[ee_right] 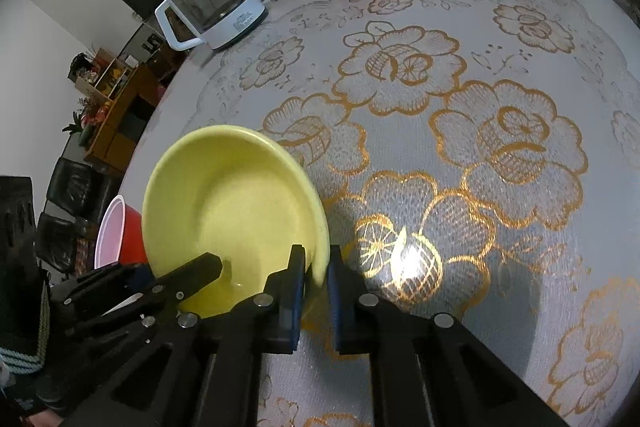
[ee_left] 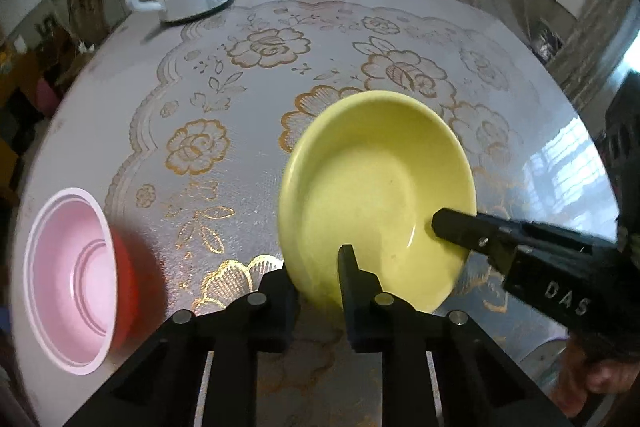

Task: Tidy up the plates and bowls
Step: 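Lift the yellow bowl with both grippers and carry it over the steel bowl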

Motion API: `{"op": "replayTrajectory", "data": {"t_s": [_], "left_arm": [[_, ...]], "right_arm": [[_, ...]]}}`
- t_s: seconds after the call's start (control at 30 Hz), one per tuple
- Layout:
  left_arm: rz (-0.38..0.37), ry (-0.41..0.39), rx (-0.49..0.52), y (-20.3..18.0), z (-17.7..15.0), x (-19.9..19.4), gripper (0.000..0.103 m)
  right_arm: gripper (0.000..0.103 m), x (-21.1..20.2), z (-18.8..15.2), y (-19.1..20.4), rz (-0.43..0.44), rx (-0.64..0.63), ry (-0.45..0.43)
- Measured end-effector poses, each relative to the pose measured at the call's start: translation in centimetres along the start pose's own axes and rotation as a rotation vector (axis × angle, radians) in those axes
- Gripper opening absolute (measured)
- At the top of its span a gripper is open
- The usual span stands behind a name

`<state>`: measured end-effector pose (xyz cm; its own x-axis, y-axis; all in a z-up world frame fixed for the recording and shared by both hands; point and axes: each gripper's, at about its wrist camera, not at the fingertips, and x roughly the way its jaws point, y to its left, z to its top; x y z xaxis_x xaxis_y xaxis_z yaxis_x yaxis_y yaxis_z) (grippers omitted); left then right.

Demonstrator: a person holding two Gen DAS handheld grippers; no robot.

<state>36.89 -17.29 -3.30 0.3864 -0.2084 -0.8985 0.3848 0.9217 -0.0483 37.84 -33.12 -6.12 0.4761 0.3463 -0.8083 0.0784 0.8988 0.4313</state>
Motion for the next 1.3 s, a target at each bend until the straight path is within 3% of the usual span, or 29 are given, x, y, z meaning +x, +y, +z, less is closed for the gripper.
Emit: {"op": "replayTrajectory", "data": {"t_s": [0.5,0.63,1.03,1.3], "left_arm": [[-0.024,-0.119,0.004,-0.2,-4.2,-6.6,0.02],[-0.062,-0.15,-0.035,0.4,-6.6,-8.6,0.02],[-0.056,-0.291,-0.065,1.2,-13.5,-14.0,0.02],[-0.08,-0.316,-0.15,3.3,-18.3,-15.5,0.02]], "right_arm": [[0.009,-5.5,-3.2,3.2,-0.01,-0.047,-0.077],[0.009,-7.4,-4.9,4.3,0.017,-0.059,-0.098],[0.009,-11.5,-11.0,8.1,0.08,-0.12,-0.188],[0.009,-12.3,-15.3,10.4,0.135,-0.136,-0.211]]}}
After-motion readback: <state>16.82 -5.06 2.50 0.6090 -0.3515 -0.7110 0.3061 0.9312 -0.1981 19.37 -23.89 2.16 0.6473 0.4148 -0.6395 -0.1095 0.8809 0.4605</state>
